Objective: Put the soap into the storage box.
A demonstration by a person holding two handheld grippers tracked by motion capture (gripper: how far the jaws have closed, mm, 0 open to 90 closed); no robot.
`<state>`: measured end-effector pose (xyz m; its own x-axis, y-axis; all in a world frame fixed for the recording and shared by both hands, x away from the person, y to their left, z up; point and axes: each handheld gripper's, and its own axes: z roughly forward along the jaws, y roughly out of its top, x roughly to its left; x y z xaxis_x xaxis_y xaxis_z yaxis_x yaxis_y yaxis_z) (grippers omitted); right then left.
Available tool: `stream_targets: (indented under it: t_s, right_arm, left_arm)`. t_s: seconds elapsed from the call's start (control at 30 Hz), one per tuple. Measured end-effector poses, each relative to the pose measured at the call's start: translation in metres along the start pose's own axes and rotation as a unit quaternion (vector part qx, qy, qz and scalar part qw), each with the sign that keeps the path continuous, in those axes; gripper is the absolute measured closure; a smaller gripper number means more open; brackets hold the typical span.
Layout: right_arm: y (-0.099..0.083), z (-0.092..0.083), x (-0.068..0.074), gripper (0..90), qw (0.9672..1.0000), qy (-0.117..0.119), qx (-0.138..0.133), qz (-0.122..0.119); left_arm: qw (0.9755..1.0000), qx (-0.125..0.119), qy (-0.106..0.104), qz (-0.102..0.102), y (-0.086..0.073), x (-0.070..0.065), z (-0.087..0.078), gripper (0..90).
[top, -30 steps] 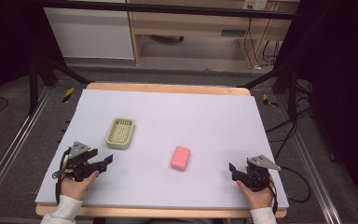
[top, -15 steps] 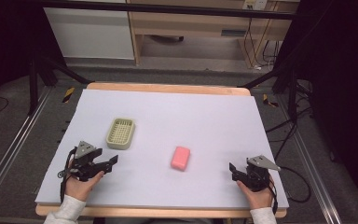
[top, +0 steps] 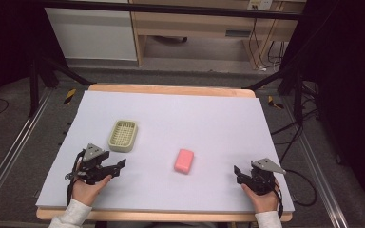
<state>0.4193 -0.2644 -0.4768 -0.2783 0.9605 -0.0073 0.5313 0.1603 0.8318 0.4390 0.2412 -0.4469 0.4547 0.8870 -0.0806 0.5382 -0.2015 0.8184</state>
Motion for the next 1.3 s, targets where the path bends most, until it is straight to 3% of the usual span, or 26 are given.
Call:
stream_targets:
  t_s: [1.0, 1.3]
  right_arm:
    - [-0.001, 0.001, 0.000, 32.1, 1.0000, 0.001, -0.002, 0.003]
    - [-0.001, 0.001, 0.001, 33.1, 1.0000, 0.001, -0.001, 0.001]
  left_arm:
    - [0.9991, -0.006, -0.023, 0.036, 0.026, -0.033, 0.010, 23.4]
    - [0.9991, -0.010, -0.027, 0.031, 0.035, -0.039, 0.014, 22.9]
